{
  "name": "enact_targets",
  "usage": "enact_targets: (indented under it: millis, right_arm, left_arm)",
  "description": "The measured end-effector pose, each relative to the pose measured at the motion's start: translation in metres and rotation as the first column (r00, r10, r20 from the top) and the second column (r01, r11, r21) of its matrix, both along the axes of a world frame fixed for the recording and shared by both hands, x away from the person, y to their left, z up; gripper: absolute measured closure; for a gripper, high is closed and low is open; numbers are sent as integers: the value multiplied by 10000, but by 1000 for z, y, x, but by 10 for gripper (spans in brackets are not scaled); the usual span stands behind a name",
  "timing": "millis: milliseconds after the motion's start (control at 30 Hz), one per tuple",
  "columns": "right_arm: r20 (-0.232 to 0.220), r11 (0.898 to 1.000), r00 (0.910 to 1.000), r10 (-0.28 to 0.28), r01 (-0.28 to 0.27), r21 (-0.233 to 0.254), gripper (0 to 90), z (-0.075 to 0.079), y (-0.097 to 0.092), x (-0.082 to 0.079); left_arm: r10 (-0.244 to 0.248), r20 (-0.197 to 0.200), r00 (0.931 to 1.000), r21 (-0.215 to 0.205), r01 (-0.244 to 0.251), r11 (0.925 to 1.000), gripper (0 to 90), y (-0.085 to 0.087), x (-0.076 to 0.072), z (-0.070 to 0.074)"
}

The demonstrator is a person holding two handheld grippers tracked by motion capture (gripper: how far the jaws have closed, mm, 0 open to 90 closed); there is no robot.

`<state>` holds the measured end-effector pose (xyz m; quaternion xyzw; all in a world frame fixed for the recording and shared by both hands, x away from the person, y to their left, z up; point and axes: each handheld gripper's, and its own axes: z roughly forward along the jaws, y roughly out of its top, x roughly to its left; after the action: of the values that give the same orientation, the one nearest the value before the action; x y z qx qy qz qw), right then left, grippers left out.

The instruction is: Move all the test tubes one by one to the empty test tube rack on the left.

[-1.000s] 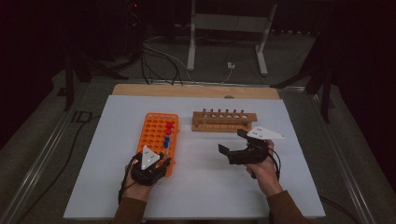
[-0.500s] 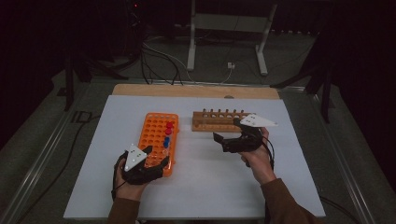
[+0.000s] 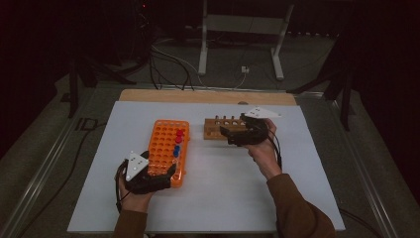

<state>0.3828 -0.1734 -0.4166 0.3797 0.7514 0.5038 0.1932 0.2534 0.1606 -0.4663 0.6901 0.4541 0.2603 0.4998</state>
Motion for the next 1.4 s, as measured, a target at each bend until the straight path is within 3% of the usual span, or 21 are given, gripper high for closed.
enact_targets:
  millis: [200, 367, 467, 633, 800, 1200, 1400]
  right_arm:
    - [-348, 9998, 9994, -42, 36, -193, 66, -14, 12, 25]
    - [-835, 9996, 9962, -233, 221, -146, 169, -28, 17, 41]
    - [-1068, 9991, 9934, -406, 395, -127, 297, -36, 19, 49]
    - [-741, 9983, 9960, -495, 470, -353, 552, -40, 28, 53]
    - [-792, 9971, 9956, -505, 458, -606, 682, -42, 37, 54]
    - [-661, 9936, 9950, -751, 691, -893, 762, -48, 41, 53]
    - [-544, 9939, 9941, -942, 907, -629, 766, -42, 38, 50]
  left_arm:
    - [43, -98, 9999, -141, -44, 9999, 6, 2, 0, -1]
    - [98, -131, 9999, -301, -102, 9995, 6, 3, 1, -1]
    - [96, -151, 9998, -289, -101, 9995, 6, 3, 1, -2]
    - [96, -159, 9998, -307, -100, 9995, 6, 3, 1, -2]
    - [133, -125, 9998, -353, -138, 9993, 6, 4, 1, -2]
    - [90, -139, 9999, -275, -94, 9996, 6, 2, 1, -3]
    - [74, -136, 9999, -236, -77, 9997, 6, 3, 1, -3]
